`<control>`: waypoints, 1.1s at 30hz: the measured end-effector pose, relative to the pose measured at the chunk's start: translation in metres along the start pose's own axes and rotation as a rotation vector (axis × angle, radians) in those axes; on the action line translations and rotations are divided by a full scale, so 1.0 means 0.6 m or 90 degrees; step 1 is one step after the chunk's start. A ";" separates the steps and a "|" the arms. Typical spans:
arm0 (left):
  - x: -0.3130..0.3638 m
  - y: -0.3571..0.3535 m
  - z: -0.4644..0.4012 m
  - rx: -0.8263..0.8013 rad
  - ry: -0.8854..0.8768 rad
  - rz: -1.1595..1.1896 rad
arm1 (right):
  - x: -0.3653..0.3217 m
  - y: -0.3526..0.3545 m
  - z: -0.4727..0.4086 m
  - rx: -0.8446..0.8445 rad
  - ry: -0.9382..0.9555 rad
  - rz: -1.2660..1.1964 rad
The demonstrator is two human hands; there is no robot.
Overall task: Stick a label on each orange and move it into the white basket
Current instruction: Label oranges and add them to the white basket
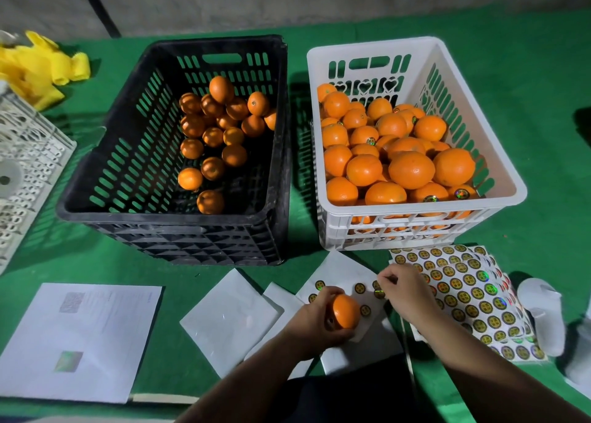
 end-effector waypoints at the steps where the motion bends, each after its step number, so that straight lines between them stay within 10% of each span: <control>1: 0.000 0.001 0.000 0.002 0.000 -0.001 | -0.006 -0.001 0.000 -0.024 0.015 0.034; 10: -0.007 -0.003 -0.005 -0.005 0.007 0.010 | -0.014 -0.029 0.033 -0.070 0.151 0.350; 24: -0.007 -0.005 -0.008 -0.013 0.013 -0.001 | -0.041 0.011 0.045 -0.036 0.215 0.189; 33: 0.006 0.000 -0.001 -0.026 -0.009 -0.008 | -0.006 0.094 0.021 0.031 0.022 -0.058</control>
Point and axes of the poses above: each hand's wrist, its own z-axis away from the middle knuckle, its own y-axis out of the back of the hand, x = y × z, the point moved 9 cm from there along -z, towards the middle knuckle, and after that the axes turned 5 degrees about -z, right-handed, at the moved point
